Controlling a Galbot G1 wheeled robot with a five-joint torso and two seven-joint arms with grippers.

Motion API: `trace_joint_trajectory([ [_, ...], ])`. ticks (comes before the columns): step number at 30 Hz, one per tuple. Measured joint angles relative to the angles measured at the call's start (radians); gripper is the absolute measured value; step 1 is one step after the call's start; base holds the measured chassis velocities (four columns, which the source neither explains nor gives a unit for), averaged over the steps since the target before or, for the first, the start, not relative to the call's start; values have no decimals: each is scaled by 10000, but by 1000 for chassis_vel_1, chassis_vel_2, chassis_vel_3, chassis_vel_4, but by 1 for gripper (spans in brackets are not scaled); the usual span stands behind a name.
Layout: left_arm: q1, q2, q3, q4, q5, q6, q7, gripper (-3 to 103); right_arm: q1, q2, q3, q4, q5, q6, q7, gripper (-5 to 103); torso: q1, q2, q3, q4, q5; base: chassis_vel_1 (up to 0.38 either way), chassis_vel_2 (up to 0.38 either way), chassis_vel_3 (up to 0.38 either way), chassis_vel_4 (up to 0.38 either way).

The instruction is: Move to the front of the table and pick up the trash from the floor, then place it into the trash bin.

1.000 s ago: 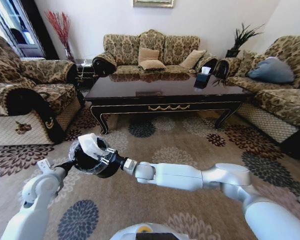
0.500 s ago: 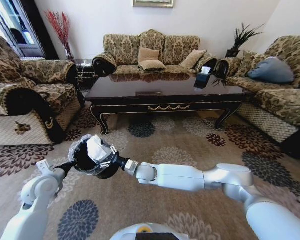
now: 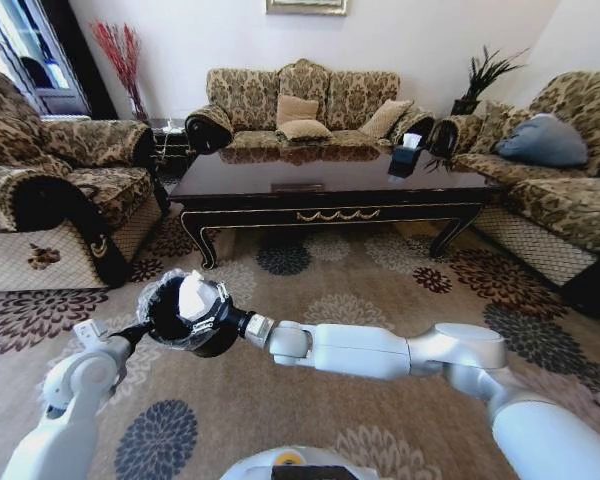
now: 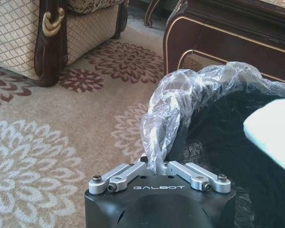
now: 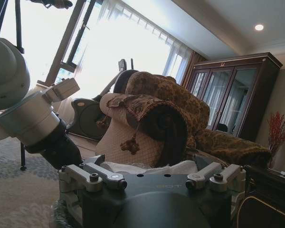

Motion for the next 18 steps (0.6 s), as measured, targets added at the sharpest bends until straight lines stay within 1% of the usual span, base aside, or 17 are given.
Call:
trace_joint_trajectory([
  [9, 96, -70, -53, -93, 8, -1, 16, 2, -122, 281, -467, -200, -310, 94, -50, 100, 0, 0, 0, 0, 0, 0, 0, 0, 0],
  [18, 139, -116, -1, -222, 33, 0, 22, 2, -101, 983, -568, -916, -211, 94, -36, 100, 0, 0, 0, 1, 0, 0, 0, 0, 0],
])
